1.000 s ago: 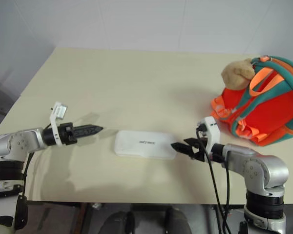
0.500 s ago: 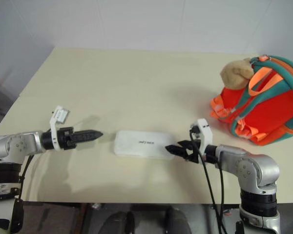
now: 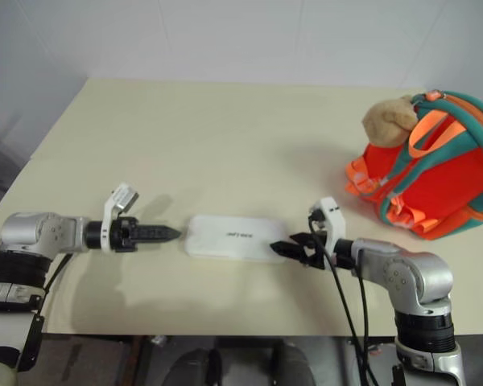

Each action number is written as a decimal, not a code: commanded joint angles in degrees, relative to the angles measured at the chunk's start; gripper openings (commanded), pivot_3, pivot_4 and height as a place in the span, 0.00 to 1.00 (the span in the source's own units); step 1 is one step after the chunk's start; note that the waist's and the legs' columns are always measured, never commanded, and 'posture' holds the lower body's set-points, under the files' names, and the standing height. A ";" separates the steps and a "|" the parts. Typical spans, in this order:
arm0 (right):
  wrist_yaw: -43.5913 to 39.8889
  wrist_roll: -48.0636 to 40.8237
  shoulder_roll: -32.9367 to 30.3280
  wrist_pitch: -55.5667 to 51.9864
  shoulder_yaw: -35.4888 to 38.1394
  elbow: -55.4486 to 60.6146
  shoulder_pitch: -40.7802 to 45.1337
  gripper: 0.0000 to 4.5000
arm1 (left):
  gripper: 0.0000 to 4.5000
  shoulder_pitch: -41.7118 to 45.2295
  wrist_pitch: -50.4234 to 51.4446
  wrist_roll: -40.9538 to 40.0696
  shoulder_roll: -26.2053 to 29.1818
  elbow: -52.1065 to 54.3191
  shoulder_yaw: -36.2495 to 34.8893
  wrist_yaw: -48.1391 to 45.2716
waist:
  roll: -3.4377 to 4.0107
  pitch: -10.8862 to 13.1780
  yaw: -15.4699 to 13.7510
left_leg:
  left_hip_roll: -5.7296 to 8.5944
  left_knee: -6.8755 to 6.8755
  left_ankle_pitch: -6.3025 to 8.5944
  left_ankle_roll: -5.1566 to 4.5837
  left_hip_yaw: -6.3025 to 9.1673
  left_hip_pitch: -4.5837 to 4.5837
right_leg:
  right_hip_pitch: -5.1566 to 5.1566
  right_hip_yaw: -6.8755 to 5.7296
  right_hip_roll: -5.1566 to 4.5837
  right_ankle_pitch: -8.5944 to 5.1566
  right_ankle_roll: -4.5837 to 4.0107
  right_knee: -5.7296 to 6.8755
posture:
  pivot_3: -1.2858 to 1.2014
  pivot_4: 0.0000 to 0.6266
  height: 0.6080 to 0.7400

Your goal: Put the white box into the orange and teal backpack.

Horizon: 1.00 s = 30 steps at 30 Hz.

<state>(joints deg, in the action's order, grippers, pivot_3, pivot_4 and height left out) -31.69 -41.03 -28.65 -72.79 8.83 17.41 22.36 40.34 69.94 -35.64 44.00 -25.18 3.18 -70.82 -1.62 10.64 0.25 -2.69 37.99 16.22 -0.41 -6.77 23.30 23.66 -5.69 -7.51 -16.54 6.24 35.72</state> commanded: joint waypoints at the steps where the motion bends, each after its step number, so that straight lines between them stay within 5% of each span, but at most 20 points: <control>1: -0.76 -0.95 -0.78 0.99 0.13 0.64 0.17 1.00 | 1.00 1.88 0.33 0.42 0.54 -1.30 1.31 -2.38 | 0.00 0.00 0.02 | 0.00 0.00 0.00 0.00 0.00 0.00 | 0.00 0.00 0.00 0.00 0.00 0.00 | 0.52 0.24 1.00; 16: -0.87 -1.55 -1.89 1.06 -0.54 1.58 0.30 1.00 | 1.00 7.79 -0.50 4.35 -3.46 -11.22 7.69 -7.11 | 0.00 0.00 -0.04 | 0.02 0.01 0.02 -0.04 -0.01 0.01 | 0.00 -0.01 0.00 0.00 0.00 -0.01 | 0.52 0.24 1.00; 30: -0.23 -1.91 -2.22 1.05 -0.26 2.70 -0.85 1.00 | 1.00 11.69 -3.15 8.48 -7.70 -18.84 6.30 -5.89 | 0.00 0.00 -0.16 | 0.02 0.07 0.16 -0.29 0.01 0.00 | -0.01 -0.01 -0.02 0.00 0.00 0.06 | 0.52 0.24 1.00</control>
<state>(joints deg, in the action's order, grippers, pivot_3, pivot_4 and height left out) -31.79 -41.88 -30.18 -72.47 7.56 17.84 21.69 51.56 67.71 -28.42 36.74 -43.31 9.76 -77.17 -1.62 10.64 0.09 -2.68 38.07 16.38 -0.70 -6.75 23.29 23.64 -5.70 -7.53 -16.54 6.24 35.78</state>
